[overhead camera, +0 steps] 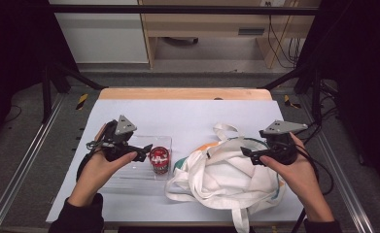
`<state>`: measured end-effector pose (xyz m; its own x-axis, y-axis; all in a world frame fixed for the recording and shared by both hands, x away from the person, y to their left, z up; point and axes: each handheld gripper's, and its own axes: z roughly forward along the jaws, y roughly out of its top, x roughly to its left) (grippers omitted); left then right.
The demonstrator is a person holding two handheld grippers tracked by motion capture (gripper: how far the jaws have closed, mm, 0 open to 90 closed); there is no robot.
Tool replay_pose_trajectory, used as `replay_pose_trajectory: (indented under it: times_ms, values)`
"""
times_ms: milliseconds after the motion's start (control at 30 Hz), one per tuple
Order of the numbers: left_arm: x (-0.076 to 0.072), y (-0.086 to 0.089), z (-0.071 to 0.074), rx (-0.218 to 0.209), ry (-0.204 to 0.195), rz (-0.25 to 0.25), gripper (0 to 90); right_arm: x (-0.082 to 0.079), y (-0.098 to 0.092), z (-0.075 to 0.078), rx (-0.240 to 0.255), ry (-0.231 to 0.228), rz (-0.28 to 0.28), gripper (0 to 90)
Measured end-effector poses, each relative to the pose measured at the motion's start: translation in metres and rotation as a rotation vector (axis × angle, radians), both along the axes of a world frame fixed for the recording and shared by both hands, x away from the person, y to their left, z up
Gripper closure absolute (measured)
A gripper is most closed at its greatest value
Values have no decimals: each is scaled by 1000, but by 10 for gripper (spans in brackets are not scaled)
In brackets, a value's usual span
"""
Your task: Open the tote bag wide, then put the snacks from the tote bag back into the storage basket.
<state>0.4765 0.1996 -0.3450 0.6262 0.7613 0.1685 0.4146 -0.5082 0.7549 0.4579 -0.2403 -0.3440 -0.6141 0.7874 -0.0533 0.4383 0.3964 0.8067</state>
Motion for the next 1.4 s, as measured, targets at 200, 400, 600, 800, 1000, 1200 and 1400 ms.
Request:
replay_pose_trajectory:
  times_ms: [200, 400, 600, 800, 1000, 1200, 1400]
  values:
    - [2, 12, 2, -15, 0, 28, 43, -1, -18, 2, 27, -17, -58, 109]
    - [7, 30, 1, -30, 2, 78, 40, -1, -50, 2, 85, -32, -151, 81]
    - [10, 48, -2, -59, 0, 125, 39, 5, -64, -3, 111, -26, -208, 62]
    - [16, 76, -7, -86, -2, 206, 39, 11, -70, -11, 126, -26, -252, 63]
    - [22, 100, -16, -105, -5, 276, 39, 20, -73, -22, 118, -23, -299, 83]
    - [26, 126, -26, -140, -5, 349, 41, 25, -71, -35, 122, -19, -327, 94]
    - [29, 145, -37, -131, 2, 384, 52, 28, -71, -47, 125, 12, -333, 99]
